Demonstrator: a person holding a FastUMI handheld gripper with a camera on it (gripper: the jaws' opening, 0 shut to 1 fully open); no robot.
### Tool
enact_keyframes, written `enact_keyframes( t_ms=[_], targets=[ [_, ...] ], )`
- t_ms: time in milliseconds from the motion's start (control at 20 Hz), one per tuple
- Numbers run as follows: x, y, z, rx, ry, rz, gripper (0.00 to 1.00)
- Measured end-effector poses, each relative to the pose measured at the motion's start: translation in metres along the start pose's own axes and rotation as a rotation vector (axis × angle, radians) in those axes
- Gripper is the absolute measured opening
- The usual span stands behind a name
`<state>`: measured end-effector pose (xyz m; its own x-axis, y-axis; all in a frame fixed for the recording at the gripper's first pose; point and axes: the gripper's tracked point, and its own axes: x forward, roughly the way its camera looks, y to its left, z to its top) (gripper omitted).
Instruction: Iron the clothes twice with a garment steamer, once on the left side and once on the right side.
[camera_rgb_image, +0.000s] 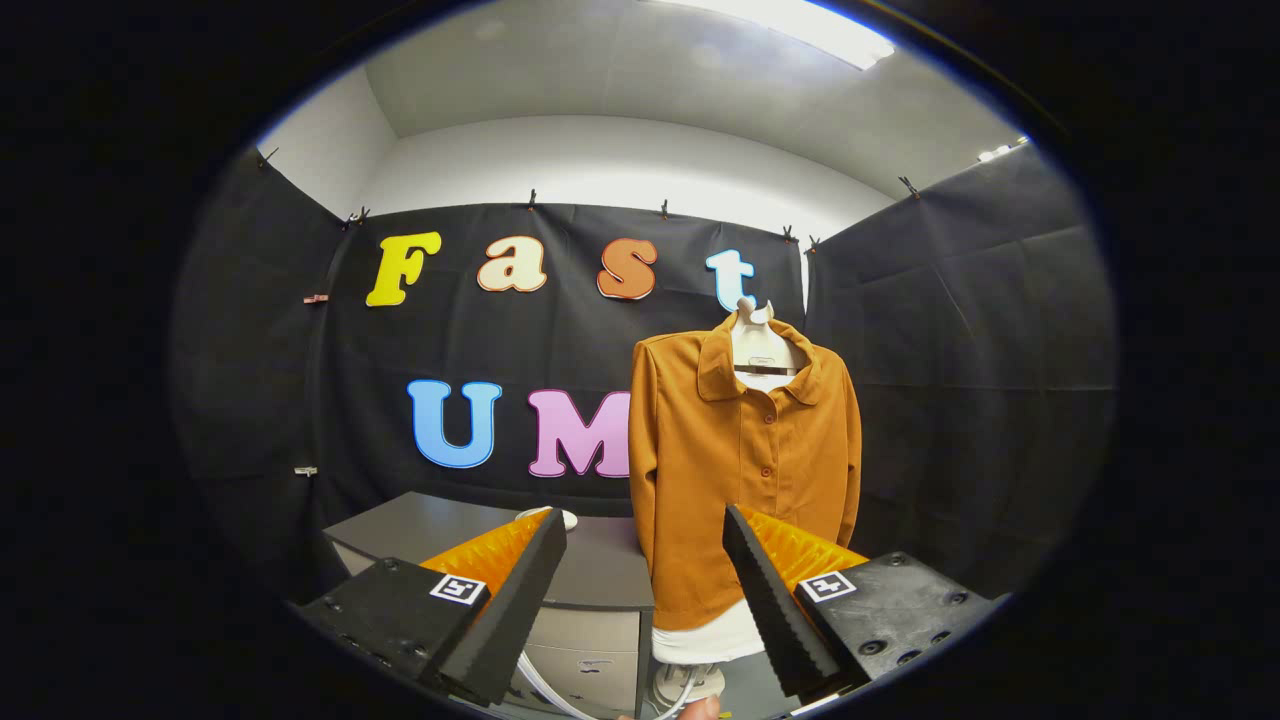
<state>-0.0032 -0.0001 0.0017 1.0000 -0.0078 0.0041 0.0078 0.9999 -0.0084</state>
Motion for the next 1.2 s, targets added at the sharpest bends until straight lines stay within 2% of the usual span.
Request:
enact_keyframes(
  t_ms=[450, 600, 750, 1000, 1200],
  targets=[
    [0.017, 0.034, -0.023, 0.012, 0.087, 0.057, 0.98],
    [0.036, 0.048, -0.042, 0.031, 0.171, 0.033, 0.98],
    [0.058, 0.076, -0.053, 0.059, 0.231, 0.053, 0.98],
    [0.097, 0.125, -0.084, -0.005, 0.346, 0.119, 0.98],
    [0.121, 0.164, -0.135, -0.040, 0.523, 0.177, 0.98]
  ],
)
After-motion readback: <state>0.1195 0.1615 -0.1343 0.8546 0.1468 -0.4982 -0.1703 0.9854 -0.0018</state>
